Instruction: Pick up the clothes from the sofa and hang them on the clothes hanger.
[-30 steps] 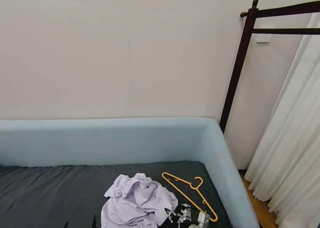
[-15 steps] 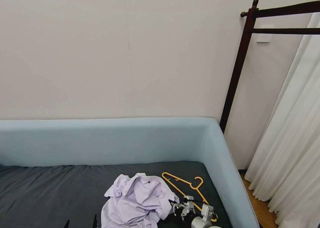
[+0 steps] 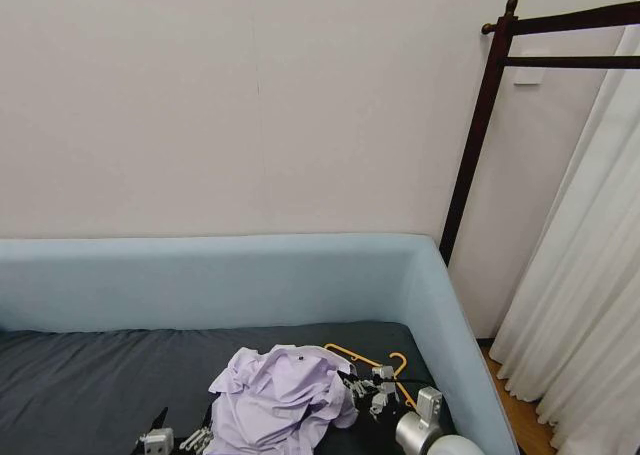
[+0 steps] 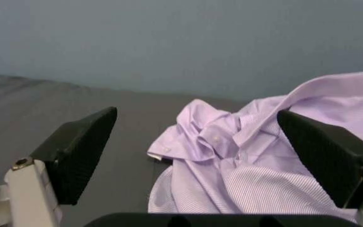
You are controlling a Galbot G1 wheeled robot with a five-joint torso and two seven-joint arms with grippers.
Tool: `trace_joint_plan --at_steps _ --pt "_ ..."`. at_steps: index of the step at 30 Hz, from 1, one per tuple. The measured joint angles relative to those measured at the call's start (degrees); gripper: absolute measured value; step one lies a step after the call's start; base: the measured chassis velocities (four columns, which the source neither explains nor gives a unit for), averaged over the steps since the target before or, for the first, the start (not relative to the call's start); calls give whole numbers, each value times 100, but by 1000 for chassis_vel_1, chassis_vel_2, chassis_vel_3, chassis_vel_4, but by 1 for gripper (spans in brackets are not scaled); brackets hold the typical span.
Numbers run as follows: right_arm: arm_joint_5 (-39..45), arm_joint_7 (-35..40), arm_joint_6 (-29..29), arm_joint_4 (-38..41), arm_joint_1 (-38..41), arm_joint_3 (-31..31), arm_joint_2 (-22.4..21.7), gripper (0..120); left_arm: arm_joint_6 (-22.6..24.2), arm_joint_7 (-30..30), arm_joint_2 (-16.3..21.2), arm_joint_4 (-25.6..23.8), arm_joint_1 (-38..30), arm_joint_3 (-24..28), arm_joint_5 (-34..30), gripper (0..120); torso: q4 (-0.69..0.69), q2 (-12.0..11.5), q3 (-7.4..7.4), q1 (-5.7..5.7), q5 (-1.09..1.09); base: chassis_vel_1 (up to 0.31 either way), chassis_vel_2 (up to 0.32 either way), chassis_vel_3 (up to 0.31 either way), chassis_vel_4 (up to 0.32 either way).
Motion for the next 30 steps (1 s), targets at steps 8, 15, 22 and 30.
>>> trace_joint_plan --at_steps 8,15,22,30 --pt "200 43 4 -61 457 -494 -41 0 -77 449 249 937 -674 590 155 99 7 0 0 0 1 0 0 0 0" --pt "253 76 2 41 379 -417 -162 0 -16 533 140 1653 -1626 1429 79 99 4 0 0 0 0 0 0 0 0" --pt "381 150 -28 110 376 -342 -257 0 83 504 -196 2486 -2544 2050 -27 99 4 0 0 0 2 0 0 0 0" --pt "475 173 -42 123 386 -320 -341 0 106 432 -486 2973 -2838 2147 -6 99 6 0 0 0 2 0 0 0 0"
